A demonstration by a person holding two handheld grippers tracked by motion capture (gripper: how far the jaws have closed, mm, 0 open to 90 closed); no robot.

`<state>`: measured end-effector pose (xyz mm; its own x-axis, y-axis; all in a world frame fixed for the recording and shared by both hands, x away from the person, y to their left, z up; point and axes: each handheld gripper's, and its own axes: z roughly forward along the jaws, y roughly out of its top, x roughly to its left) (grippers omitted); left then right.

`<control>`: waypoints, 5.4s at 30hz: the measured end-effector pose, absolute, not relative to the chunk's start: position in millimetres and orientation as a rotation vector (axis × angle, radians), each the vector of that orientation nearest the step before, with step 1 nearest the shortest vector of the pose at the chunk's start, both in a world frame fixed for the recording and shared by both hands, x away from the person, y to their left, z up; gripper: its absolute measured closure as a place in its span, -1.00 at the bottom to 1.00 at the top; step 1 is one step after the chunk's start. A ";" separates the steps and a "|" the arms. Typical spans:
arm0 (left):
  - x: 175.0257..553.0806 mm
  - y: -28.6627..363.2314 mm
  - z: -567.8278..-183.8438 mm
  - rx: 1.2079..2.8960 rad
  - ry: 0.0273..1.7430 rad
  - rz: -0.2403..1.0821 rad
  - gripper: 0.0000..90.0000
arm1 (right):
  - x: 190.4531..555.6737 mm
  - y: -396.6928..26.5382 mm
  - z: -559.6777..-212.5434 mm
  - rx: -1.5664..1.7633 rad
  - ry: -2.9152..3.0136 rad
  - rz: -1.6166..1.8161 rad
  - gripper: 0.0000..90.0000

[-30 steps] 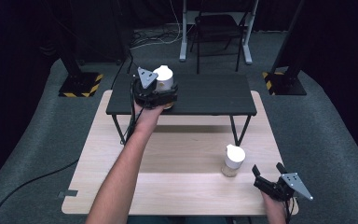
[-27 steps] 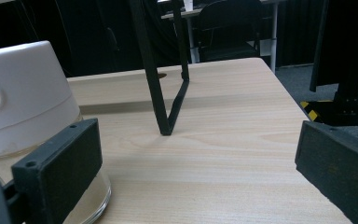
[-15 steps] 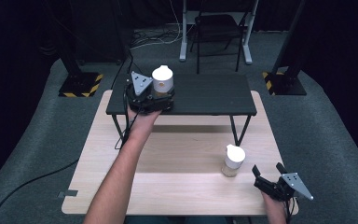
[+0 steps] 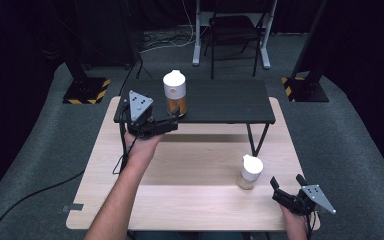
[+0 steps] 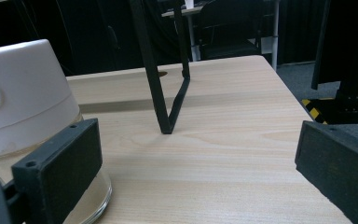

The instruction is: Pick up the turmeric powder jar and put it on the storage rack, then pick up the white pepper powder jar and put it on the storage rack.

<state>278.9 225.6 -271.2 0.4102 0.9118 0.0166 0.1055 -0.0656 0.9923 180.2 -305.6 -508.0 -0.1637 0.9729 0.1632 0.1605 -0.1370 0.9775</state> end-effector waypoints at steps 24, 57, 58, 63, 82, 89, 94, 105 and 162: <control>232.4 237.1 -317.3 1.525 0.865 0.808 -0.99 | 181.0 -307.0 -507.9 1.349 1.380 1.389 -1.00; 207.1 257.2 -401.7 1.549 0.937 0.752 -0.97 | 180.9 -307.1 -508.1 1.349 1.379 1.391 -1.00; 207.0 258.4 -403.8 1.550 0.936 0.747 -0.97 | 180.8 -306.9 -508.1 1.349 1.379 1.390 -1.00; 205.1 260.6 -412.0 1.573 0.956 0.759 -0.97 | 180.6 -306.7 -508.4 1.348 1.377 1.390 -1.00; 192.4 274.0 -440.5 1.591 0.994 0.773 -0.97 | 180.3 -305.5 -508.0 1.350 1.376 1.384 -1.00; 191.6 281.5 -452.9 1.605 1.042 0.772 -0.97 | 180.3 -305.8 -508.1 1.350 1.376 1.385 -1.00; 191.2 288.2 -465.2 1.593 1.093 0.757 -0.97 | 180.3 -305.3 -508.0 1.349 1.376 1.383 -1.00; 191.0 297.0 -485.2 1.575 1.151 0.737 -0.97 | 180.5 -304.8 -507.8 1.347 1.377 1.379 -1.00; 188.0 289.4 -486.1 1.579 1.158 0.797 -0.99 | 167.4 -303.3 -488.0 1.326 1.440 1.408 -1.00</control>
